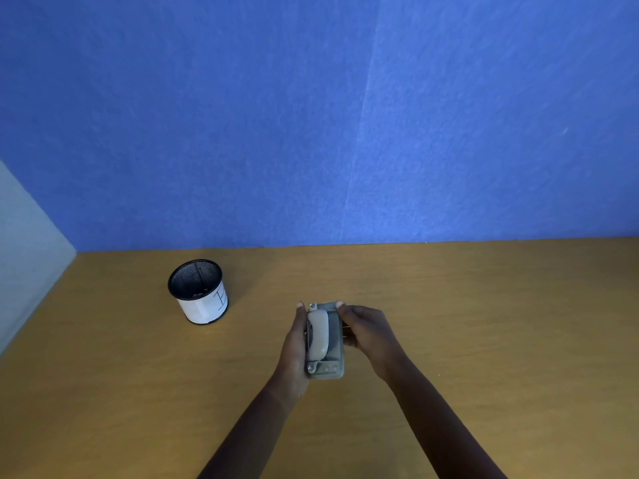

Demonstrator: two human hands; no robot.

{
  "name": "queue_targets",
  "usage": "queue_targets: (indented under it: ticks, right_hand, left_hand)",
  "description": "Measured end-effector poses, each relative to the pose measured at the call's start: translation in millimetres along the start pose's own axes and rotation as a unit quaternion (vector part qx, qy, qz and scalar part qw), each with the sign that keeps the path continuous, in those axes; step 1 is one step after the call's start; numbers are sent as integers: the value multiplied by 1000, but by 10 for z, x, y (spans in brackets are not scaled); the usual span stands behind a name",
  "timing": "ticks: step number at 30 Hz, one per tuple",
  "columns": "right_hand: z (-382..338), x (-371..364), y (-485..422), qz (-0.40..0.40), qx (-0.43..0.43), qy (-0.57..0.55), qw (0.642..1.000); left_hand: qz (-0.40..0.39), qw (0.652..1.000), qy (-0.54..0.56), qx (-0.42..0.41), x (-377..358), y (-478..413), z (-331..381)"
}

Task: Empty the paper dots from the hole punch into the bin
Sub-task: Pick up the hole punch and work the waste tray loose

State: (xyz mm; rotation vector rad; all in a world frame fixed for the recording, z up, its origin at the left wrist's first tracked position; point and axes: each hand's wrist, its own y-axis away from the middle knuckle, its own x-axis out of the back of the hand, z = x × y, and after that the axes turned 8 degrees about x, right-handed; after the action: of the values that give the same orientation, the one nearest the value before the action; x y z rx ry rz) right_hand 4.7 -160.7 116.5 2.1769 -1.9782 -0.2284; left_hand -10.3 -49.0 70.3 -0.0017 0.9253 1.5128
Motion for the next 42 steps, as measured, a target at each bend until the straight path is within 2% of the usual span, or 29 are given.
queue_targets:
  ticks: [6,14,18,23,27,36,42]
  right_hand:
    - [-35,-67,-33,20,-18,-36,999]
    - [-100,-109,-32,20,-83,-93,992]
    - [-100,-104,1,-8,-81,-104,991]
    - [-50,-119,118,-38,-49,-70,996]
    - [11,-142,233,-29,-59,-77,995]
    - [80,-96,247,-36,-115,-213,970]
    - [113,-69,237,-30,-152,-273,949]
  left_hand:
    - [50,997,-46,-23,-9,-10,-12]
    - [37,998,-39,-25,33,-11,-18]
    - [27,999,-8,-24,63,-14,-15]
    - [-32,995,90,-15,121,-13,83]
    - [-19,994,108,-12,157,-42,167]
    - [-19,994,104,-27,113,-76,171]
    - [-29,993,117,-1,92,-50,205]
